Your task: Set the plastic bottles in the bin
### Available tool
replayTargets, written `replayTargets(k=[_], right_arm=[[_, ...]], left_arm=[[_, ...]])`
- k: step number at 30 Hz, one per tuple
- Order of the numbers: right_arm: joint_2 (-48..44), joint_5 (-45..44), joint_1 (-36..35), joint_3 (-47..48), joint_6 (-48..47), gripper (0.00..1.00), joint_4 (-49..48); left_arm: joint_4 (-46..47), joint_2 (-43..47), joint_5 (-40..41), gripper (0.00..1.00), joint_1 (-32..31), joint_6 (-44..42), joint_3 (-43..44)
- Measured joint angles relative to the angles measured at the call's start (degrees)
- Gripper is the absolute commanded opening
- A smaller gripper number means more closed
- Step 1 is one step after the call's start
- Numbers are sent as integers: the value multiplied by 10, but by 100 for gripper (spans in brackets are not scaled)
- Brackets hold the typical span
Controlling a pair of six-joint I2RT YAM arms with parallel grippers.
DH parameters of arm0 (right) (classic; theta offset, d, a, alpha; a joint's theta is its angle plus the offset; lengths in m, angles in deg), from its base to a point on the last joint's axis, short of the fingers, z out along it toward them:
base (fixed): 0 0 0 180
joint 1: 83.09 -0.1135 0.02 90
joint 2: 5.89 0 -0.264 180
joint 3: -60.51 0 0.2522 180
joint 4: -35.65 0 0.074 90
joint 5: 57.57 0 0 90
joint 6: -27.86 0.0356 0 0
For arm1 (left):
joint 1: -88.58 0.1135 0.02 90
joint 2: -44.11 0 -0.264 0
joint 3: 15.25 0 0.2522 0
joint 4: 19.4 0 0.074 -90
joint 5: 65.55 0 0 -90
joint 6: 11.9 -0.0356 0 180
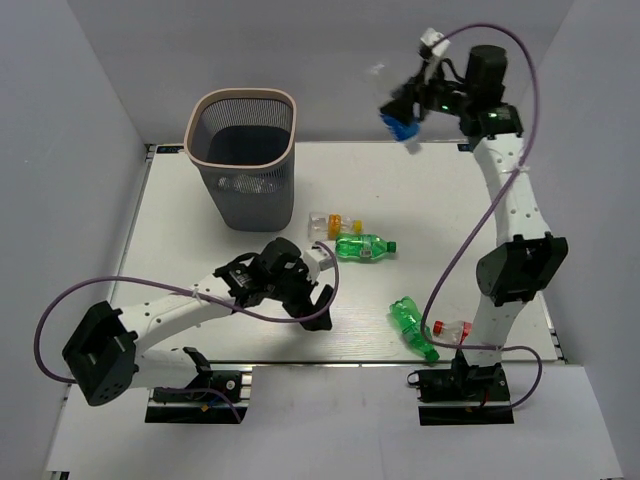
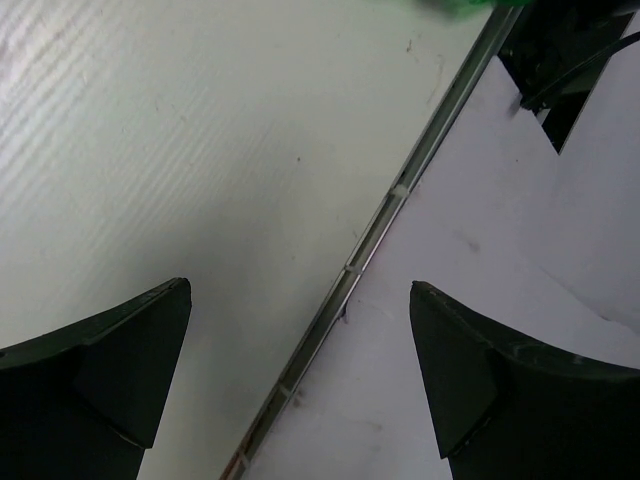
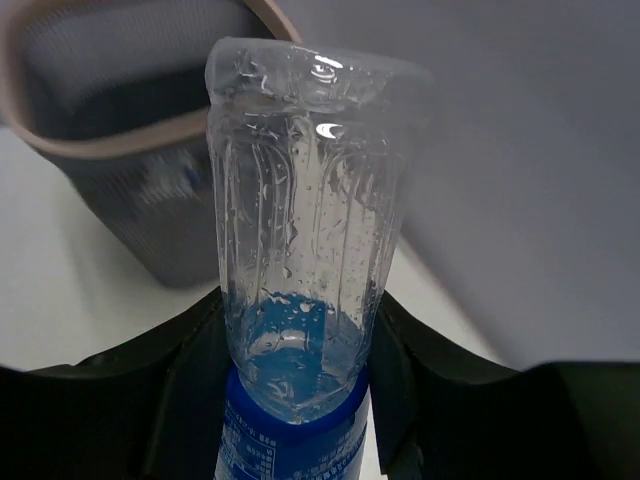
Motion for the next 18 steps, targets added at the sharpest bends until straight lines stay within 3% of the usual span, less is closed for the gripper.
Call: replayTargets(k=[3, 7, 12, 18], right_arm=[[-1, 45, -83, -8, 85, 16, -195], [37, 48, -163, -5, 169, 16, -362], [145, -2, -212, 103, 251, 14, -498], [174, -57, -256, 80, 305, 14, -619]], left_arm=[[7, 3, 2, 100, -8, 19, -23], [13, 3, 4, 100, -20, 40, -35], [28, 3, 8, 100, -34, 56, -36], [43, -18, 21, 100, -51, 73, -25]])
